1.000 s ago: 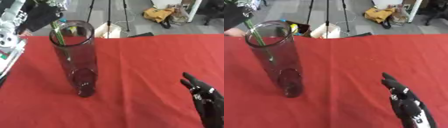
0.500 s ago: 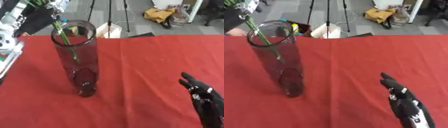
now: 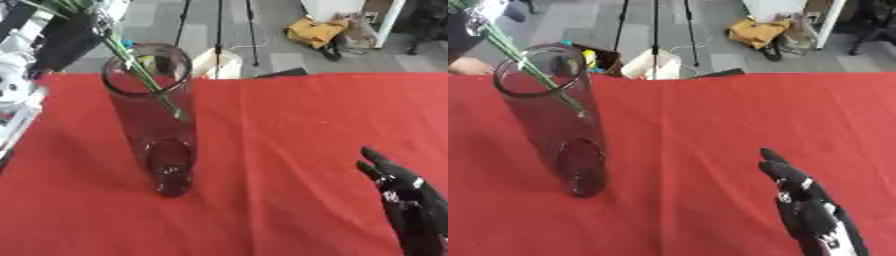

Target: Arrange flowers into the vase.

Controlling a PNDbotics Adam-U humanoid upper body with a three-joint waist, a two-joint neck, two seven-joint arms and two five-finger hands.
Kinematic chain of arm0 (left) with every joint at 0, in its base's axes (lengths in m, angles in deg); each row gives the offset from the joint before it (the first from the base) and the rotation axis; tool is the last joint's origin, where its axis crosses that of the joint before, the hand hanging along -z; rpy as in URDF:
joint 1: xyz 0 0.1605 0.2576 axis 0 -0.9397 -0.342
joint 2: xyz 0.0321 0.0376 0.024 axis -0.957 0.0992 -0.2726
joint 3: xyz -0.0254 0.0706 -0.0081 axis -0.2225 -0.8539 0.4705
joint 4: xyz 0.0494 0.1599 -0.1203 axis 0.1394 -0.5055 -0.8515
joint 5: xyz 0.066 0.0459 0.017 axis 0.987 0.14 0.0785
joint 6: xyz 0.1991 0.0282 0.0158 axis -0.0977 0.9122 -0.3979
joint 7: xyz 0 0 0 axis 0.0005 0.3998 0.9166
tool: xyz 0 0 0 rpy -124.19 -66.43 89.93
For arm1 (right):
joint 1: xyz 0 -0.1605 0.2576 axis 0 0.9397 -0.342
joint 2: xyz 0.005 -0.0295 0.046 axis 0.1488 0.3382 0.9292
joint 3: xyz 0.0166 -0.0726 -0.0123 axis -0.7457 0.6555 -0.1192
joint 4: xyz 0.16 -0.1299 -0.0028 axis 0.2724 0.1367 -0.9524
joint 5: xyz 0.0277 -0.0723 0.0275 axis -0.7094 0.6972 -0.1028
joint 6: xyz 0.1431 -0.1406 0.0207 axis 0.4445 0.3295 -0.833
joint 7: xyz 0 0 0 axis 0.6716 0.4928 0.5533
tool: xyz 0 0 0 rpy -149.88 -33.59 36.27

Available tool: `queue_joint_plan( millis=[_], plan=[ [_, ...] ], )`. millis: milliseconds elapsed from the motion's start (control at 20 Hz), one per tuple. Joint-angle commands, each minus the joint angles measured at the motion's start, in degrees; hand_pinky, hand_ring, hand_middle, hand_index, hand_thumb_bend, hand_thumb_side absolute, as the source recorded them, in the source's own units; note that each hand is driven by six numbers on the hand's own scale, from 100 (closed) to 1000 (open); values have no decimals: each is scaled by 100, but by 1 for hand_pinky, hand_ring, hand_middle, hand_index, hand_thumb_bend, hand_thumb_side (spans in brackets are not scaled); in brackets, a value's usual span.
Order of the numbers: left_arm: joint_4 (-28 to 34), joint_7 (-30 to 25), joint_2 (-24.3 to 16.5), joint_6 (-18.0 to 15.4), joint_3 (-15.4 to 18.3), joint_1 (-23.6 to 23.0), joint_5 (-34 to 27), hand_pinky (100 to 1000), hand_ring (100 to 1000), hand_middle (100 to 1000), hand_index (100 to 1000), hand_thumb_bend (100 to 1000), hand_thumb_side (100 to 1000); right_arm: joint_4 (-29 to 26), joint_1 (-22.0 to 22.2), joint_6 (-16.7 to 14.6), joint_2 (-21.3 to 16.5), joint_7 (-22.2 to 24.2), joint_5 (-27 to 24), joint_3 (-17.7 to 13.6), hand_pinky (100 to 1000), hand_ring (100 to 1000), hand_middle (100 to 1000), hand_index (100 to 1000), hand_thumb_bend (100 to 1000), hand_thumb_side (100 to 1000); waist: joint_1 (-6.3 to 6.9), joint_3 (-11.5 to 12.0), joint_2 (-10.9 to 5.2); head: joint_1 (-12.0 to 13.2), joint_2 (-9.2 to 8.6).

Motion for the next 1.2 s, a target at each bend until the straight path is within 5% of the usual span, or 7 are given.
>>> queue_joint_plan(
  millis=[50,450,1200],
  plan=[
    [44,-144,-178,-81,82,69,198,711,787,782,944,100,732,-77,-53,24,-37,13,36,5,967,1000,120,880,100,1000,7,2,-108,-10,-73],
    [71,-560,-227,-237,50,73,762,755,813,817,966,100,662,-77,-75,64,-32,14,73,5,970,1000,117,882,100,1000,42,-21,-88,-7,-77],
    [25,-1110,-241,-472,90,80,950,815,848,861,1000,100,862,-77,-84,106,-23,41,98,18,973,1000,114,884,100,1000,51,-14,-77,-8,-100]
  ],
)
